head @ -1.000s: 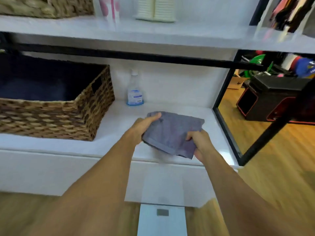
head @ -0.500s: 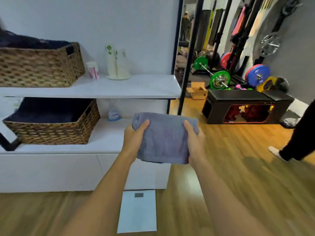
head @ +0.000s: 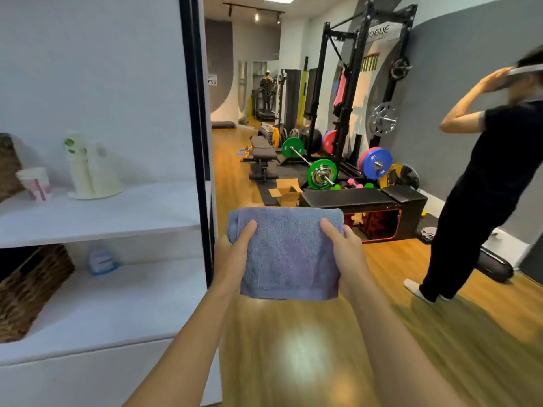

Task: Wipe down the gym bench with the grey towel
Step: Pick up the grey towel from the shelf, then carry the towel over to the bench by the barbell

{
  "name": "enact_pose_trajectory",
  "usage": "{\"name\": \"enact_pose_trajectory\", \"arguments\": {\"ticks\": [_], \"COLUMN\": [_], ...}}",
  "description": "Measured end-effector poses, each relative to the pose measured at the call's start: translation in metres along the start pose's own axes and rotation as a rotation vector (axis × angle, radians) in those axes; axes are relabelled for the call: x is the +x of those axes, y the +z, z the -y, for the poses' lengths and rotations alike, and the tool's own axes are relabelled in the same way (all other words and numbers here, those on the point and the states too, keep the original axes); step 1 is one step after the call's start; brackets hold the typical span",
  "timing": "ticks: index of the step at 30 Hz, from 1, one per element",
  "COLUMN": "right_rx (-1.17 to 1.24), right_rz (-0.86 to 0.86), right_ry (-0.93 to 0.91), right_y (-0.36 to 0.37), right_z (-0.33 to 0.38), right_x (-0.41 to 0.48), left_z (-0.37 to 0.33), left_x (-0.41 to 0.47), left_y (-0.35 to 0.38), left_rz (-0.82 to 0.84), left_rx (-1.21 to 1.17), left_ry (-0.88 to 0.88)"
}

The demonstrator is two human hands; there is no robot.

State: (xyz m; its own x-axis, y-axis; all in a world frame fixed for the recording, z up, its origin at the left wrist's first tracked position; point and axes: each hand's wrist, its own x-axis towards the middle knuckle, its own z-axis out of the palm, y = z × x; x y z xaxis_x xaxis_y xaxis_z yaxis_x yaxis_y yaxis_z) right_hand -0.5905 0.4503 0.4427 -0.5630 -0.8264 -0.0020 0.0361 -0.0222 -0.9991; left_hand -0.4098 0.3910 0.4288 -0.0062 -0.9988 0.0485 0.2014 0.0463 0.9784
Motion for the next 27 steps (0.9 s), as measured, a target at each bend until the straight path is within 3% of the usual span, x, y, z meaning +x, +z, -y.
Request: {"name": "enact_pose_trajectory", "arguments": {"ticks": [5,16,27], "right_rx": [-0.055,-0.062,0.017], "right_rz": [-0.08,-0.006,0.181], "right_ry": [-0.058,-0.174,-0.183], "right_y": [-0.003,0.049,0.228], "right_z": [0.019,0.026,0.046], "right_x": [0.136,0.479,0.855], "left_z": [0.005,0.04,0.039], "left_x": [0.119,0.412,0.794], "left_y": [0.085,0.23,0.287], "left_rz": [0.067,-0.069,-0.238], "left_rx": [-0.023,-0.07,0.001], "left_ry": [-0.02,-0.01,0.09]}}
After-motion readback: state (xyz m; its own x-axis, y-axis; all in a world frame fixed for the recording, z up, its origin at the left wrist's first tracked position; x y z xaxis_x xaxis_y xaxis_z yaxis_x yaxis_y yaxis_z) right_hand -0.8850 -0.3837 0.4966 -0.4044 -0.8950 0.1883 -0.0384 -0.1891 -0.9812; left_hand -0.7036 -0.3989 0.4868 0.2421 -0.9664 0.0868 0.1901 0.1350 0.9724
